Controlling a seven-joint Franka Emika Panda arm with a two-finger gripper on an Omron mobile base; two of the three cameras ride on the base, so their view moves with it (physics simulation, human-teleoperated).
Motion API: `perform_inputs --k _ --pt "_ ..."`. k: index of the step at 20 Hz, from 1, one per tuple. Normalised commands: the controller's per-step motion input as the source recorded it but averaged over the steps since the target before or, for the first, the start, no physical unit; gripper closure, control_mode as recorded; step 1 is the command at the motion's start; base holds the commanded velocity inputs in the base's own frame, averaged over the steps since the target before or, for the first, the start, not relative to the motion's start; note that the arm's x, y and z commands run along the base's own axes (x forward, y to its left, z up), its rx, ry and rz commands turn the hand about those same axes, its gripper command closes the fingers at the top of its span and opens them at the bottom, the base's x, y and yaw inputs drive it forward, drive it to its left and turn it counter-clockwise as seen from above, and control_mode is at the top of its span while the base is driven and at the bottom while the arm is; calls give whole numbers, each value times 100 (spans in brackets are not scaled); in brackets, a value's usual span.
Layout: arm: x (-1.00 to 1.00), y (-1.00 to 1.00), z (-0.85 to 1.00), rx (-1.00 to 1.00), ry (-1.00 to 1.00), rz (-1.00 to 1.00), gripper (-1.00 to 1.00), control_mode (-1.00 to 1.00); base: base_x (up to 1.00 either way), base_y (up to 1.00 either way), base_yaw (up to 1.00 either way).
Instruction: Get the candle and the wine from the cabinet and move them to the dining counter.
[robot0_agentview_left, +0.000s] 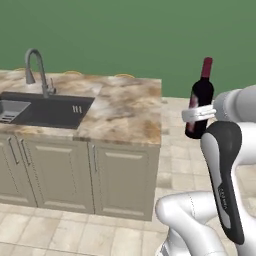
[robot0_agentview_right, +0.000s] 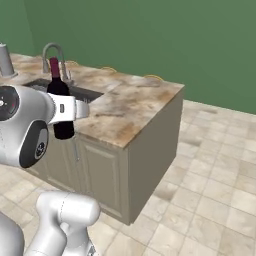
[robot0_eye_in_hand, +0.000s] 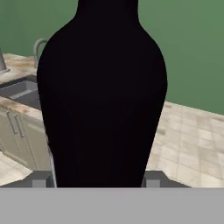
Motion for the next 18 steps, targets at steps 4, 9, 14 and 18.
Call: perform_inputs --k 4,9,14,18 --pt "0 0 0 0 0 0 100 100 59 -100 0" --pt "0 0 0 0 0 0 100 100 81 -100 6" --pt "0 0 0 0 0 0 100 100 94 -100 28" --pt "0 0 0 0 0 0 100 100 58 -100 41"
